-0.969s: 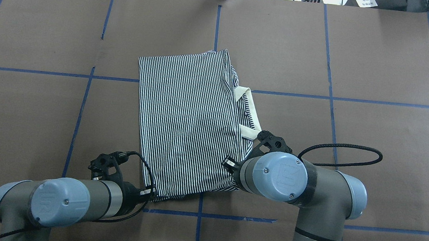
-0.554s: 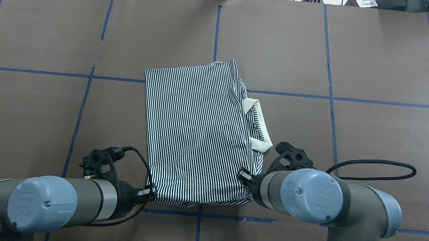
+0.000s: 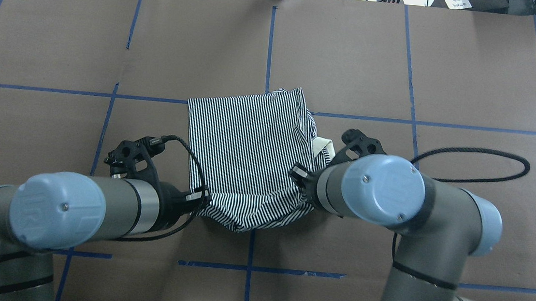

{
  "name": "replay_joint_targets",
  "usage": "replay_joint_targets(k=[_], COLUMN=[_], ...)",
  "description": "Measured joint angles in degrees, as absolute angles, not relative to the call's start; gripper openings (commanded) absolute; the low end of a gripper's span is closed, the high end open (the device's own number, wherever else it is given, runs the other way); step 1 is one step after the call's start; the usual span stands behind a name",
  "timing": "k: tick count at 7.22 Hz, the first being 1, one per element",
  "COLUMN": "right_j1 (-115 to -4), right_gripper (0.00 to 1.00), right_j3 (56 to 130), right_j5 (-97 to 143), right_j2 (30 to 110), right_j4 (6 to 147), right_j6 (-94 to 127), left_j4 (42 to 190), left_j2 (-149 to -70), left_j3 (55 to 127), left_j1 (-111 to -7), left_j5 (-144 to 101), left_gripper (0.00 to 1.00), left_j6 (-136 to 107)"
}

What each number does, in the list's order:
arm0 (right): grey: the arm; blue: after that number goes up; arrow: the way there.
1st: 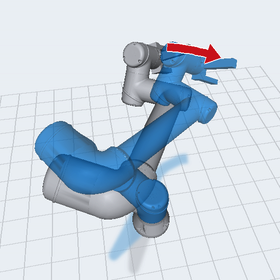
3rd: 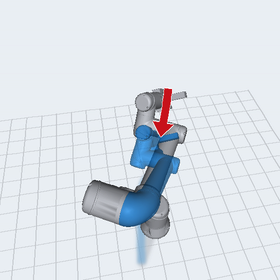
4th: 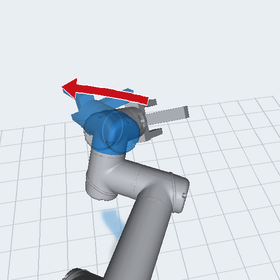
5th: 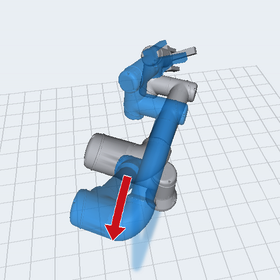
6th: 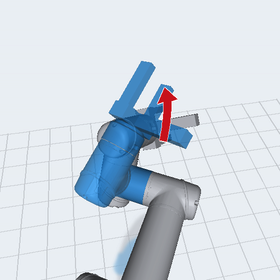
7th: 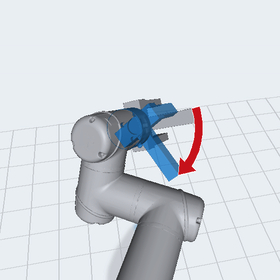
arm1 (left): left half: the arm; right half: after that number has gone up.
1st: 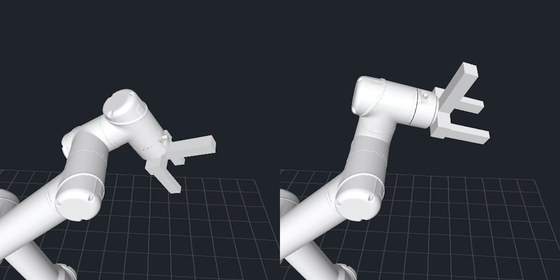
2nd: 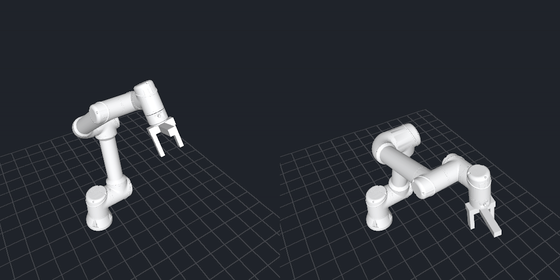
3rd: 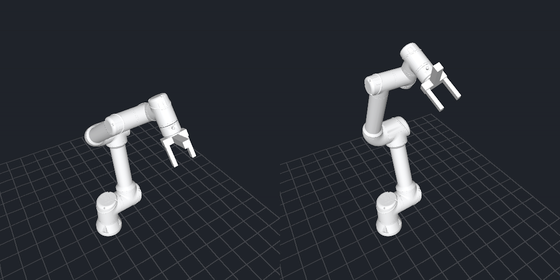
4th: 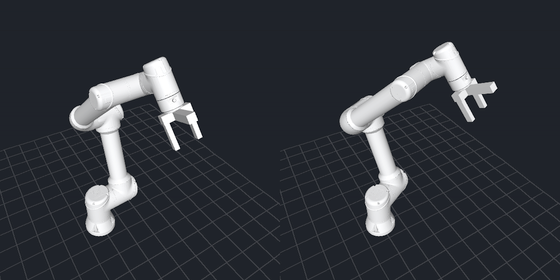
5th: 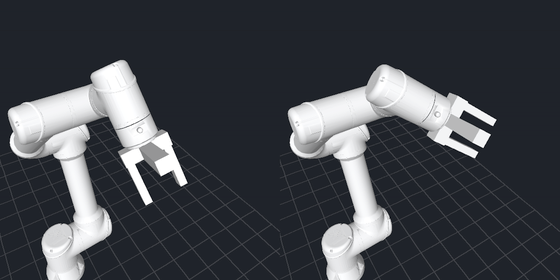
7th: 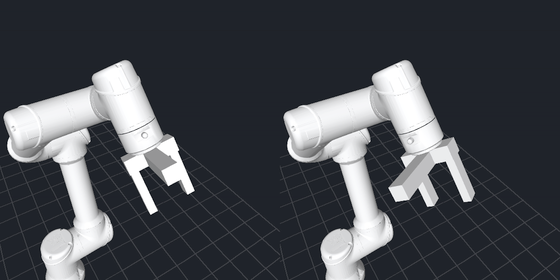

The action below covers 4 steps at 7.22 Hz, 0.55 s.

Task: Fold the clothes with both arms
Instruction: 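Lift the near edge with both grippers and fold it toward the far edge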

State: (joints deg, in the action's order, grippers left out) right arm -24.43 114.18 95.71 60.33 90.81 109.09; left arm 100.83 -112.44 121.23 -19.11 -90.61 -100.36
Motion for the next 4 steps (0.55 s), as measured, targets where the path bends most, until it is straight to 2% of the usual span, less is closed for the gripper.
replay_joint_targets(k=[2, 4], right_j1=[-32.5, -36.0], right_gripper=[0.00, 0.00], right_j3=[102.4, 90.5], right_j5=[101.2, 103.7], right_j2=[52.8, 47.6], right_j4=[87.7, 80.8], right_j6=[105.3, 104.2], left_j4=[101.5, 104.4], left_j2=[-115.3, -116.7], left_j3=[115.4, 109.3], left_j1=[-25.1, -28.2], left_j5=[-90.6, -90.6], left_gripper=[0.00, 0.00], left_j6=[-95.6, -93.4])
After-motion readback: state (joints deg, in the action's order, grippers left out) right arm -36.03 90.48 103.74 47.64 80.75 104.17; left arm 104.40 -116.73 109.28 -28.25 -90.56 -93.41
